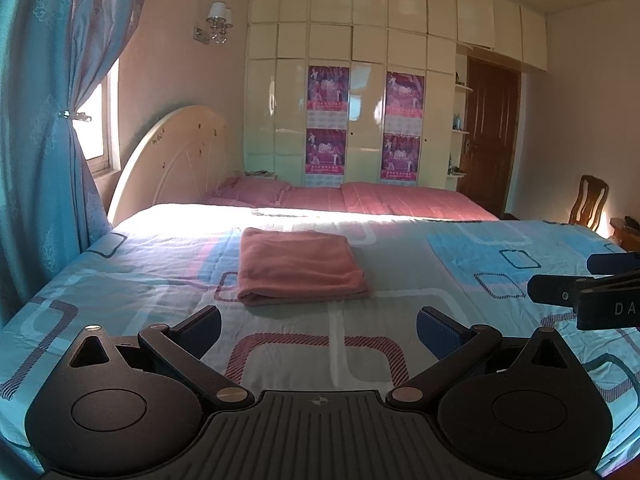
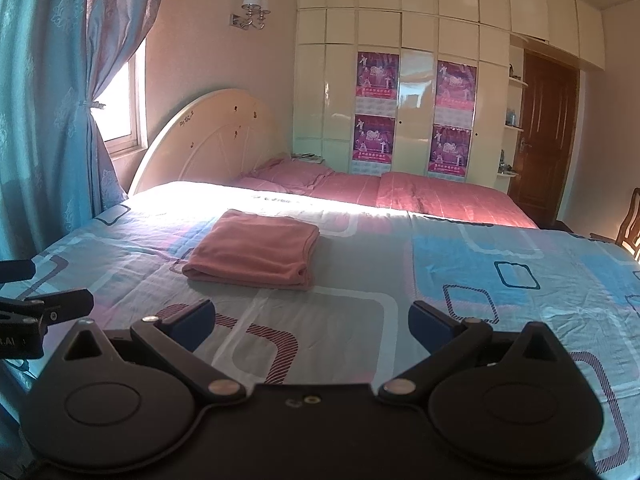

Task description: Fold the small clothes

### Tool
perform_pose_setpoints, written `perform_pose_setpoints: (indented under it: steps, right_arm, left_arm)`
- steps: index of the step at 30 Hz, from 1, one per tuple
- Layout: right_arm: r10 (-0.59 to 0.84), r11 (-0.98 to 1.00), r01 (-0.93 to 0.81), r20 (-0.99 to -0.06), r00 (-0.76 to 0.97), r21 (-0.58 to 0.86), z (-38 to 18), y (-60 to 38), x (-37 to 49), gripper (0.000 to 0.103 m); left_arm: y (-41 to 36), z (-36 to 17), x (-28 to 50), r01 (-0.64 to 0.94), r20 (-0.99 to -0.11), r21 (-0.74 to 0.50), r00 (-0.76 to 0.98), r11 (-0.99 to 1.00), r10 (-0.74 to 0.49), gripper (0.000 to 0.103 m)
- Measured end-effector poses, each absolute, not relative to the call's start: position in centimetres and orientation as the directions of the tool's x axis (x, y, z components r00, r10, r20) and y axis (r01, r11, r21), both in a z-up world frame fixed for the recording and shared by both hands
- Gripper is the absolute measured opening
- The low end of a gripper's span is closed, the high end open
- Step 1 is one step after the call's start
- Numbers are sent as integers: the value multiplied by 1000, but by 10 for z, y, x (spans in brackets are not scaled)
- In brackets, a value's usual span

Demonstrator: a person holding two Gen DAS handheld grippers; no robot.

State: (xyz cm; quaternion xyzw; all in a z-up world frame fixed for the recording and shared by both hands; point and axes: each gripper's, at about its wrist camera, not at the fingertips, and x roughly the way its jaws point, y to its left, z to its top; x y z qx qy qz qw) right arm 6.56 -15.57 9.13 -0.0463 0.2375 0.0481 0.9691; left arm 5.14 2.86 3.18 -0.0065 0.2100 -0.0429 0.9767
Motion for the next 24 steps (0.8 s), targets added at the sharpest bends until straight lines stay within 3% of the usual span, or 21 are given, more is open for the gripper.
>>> perform_pose_setpoints:
  steps: [24]
  right_arm:
    - [87, 988, -137, -466, 881, -74, 91, -163, 68, 102]
  left_arm:
    - [27, 32, 49, 84, -382, -25, 920, 996, -87, 102]
